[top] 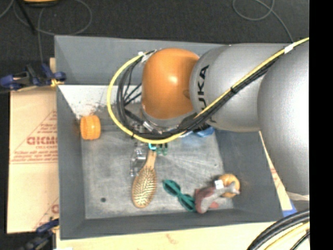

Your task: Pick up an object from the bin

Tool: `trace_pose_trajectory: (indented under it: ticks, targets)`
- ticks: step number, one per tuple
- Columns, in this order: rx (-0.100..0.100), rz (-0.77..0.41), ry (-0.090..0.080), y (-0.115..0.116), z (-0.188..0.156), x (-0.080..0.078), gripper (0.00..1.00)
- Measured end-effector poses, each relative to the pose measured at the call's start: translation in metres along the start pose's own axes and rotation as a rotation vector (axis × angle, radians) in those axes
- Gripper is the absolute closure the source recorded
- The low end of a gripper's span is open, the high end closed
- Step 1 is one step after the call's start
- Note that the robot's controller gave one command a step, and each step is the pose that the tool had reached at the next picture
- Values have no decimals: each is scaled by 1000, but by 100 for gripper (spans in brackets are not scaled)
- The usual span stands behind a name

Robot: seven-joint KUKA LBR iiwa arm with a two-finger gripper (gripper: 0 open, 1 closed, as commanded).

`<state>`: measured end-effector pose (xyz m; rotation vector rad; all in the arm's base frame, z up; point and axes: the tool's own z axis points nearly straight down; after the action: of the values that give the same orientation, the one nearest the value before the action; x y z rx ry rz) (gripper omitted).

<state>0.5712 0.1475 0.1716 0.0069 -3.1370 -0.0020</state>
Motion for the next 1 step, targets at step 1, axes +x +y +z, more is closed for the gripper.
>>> trace_pose_trajectory:
  ticks: [1]
  targets:
    - [-1,3,-8,-1,-4,-2,0]
